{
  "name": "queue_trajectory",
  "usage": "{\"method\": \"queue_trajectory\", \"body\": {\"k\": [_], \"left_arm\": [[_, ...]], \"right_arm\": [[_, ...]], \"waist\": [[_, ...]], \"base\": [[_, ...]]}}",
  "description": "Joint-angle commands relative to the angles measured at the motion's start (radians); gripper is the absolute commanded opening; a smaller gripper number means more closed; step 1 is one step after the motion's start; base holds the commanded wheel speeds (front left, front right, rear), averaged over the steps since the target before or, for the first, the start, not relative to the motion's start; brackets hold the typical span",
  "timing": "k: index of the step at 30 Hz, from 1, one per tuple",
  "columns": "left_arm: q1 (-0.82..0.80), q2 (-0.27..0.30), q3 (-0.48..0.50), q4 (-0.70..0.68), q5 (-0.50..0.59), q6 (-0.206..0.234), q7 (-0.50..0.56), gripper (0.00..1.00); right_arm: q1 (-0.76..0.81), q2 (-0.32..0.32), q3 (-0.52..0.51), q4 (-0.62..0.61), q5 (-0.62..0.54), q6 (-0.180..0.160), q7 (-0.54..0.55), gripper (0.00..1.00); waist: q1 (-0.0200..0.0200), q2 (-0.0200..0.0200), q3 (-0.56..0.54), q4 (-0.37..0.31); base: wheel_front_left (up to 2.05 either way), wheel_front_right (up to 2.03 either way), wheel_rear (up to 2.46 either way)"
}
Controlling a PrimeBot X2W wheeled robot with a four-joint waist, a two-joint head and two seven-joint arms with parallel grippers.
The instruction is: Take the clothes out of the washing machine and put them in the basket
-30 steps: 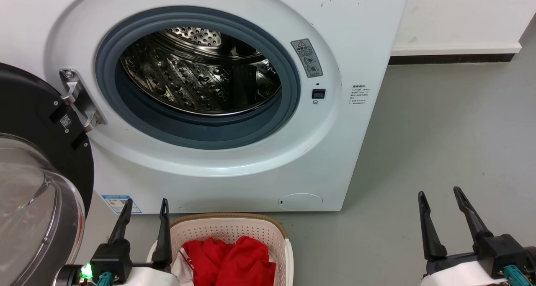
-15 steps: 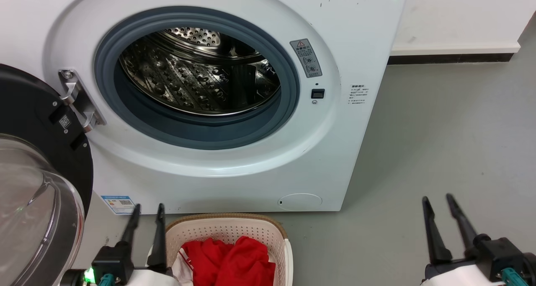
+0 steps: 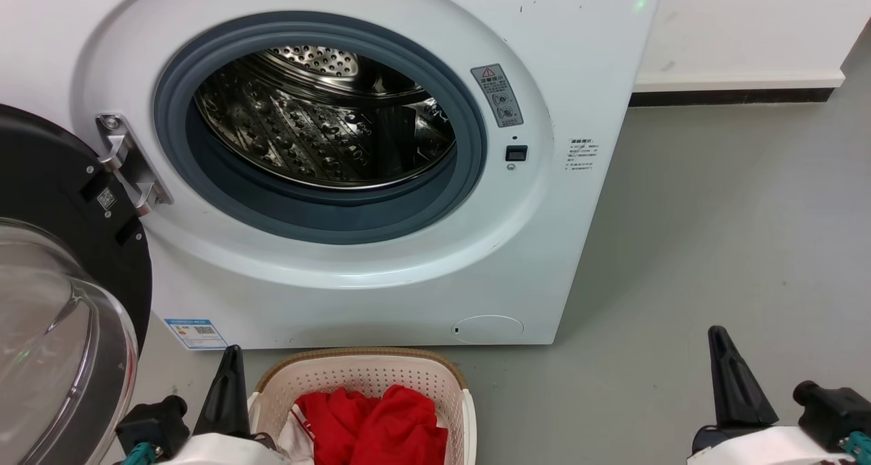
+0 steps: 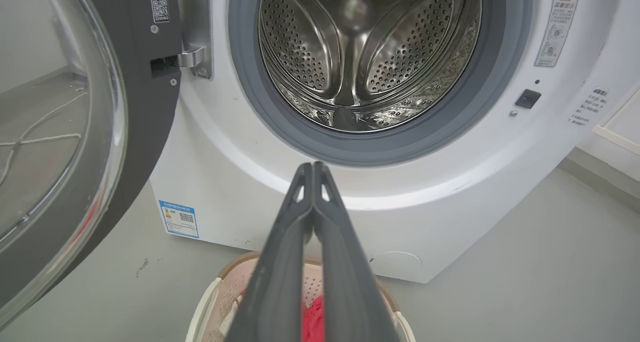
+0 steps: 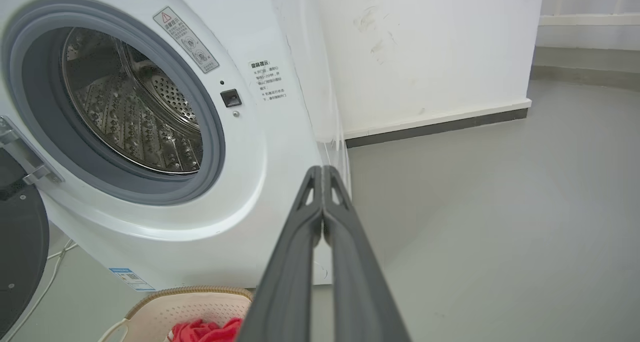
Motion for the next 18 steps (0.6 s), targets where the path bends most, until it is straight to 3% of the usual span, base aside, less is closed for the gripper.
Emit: {"method": "queue_trajectory", "body": {"k": [1,18], "left_arm": [[-0.027,0.002,0.003,-0.011,-0.054,-0.007,0.009,0.00],[-0.059,0.001,0.013,0.007,-0.354,-0.019,0.076,0.00]], "right_arm": [[-0.032,-0.009,0.001,-0.007,0.059,0.000,0.007,0.00],[-0.071,-0.022,0.001,0.025,0.379,0.000,0.066,0.00]], "waist": [[0.0000,-0.0001,0.000,0.001],[0.0000,-0.0001,-0.004,0.005]], "base": [[0.00,0.00,0.00],[0.00,0.00,0.00]]}}
